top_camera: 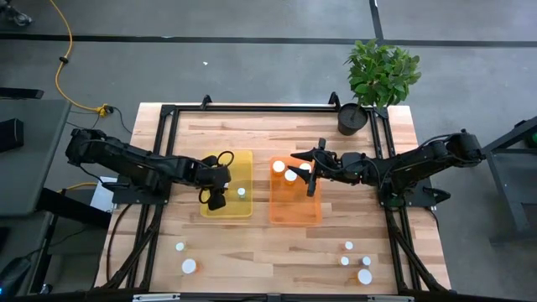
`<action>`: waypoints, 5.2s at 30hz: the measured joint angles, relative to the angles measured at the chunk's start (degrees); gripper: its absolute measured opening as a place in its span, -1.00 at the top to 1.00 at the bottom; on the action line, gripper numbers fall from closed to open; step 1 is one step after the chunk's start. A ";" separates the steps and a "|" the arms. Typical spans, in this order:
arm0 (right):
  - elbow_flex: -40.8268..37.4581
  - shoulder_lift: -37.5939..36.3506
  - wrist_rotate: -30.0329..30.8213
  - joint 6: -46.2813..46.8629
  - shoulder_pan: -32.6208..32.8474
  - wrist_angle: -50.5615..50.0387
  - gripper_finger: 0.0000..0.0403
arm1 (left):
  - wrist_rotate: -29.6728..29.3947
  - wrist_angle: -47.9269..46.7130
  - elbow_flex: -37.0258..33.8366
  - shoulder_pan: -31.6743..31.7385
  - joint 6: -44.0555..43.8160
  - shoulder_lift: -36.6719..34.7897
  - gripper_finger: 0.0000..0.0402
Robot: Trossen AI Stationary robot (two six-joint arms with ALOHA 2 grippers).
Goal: Pick and place medicine bottles into bin by pill shape (circle, oval)
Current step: Put the orange tablet bottle into the yellow bin, then put the pink tablet bottle into the yellow bin
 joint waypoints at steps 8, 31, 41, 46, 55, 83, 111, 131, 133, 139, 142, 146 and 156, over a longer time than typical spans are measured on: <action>0.00 0.00 0.00 0.00 0.02 0.00 0.08 | -0.02 -0.02 0.00 0.00 0.22 0.00 0.37; -0.02 0.02 0.00 0.02 0.00 -0.02 0.08 | 0.15 -11.88 16.12 -0.12 3.78 -2.49 0.10; -0.04 0.00 0.00 0.00 0.02 -0.31 0.08 | -5.73 15.16 7.18 -6.22 11.34 -20.67 0.15; -0.04 0.00 0.00 0.01 0.02 -0.28 0.08 | -6.14 35.52 -4.88 -9.28 15.92 -28.56 0.16; -0.04 0.00 0.00 0.00 0.01 -0.26 0.08 | -6.16 54.39 -16.87 -11.32 20.85 -31.19 0.16; -0.04 0.00 0.00 -0.42 0.02 1.86 0.08 | -6.16 55.24 -16.94 -11.28 20.79 -31.17 0.16; -0.04 0.00 -0.06 -0.18 0.00 1.66 0.08 | -6.16 55.26 -16.94 -11.28 20.85 -31.15 0.16; 8.52 -0.70 -7.23 15.35 12.67 -30.79 0.08 | -6.16 55.15 -16.94 -11.28 20.86 -31.13 0.16; 12.55 -0.28 -5.42 19.86 15.84 -41.02 0.08 | -6.16 55.21 -16.94 -11.28 20.85 -31.15 0.16; 20.67 0.66 -2.24 40.50 25.23 -69.16 0.08 | -6.16 55.06 -16.94 -11.28 20.85 -31.12 0.16; 21.29 0.66 -2.08 53.99 29.27 -77.40 0.08 | -6.16 54.73 -16.94 -11.28 20.85 -31.12 0.16; 20.18 0.66 -4.61 71.63 33.71 -84.01 0.08 | -6.16 54.40 -16.94 -11.28 20.85 -31.12 0.16; 17.11 2.63 -11.60 92.83 39.44 -82.02 0.08 | -6.16 54.08 -16.94 -11.28 20.83 -31.12 0.16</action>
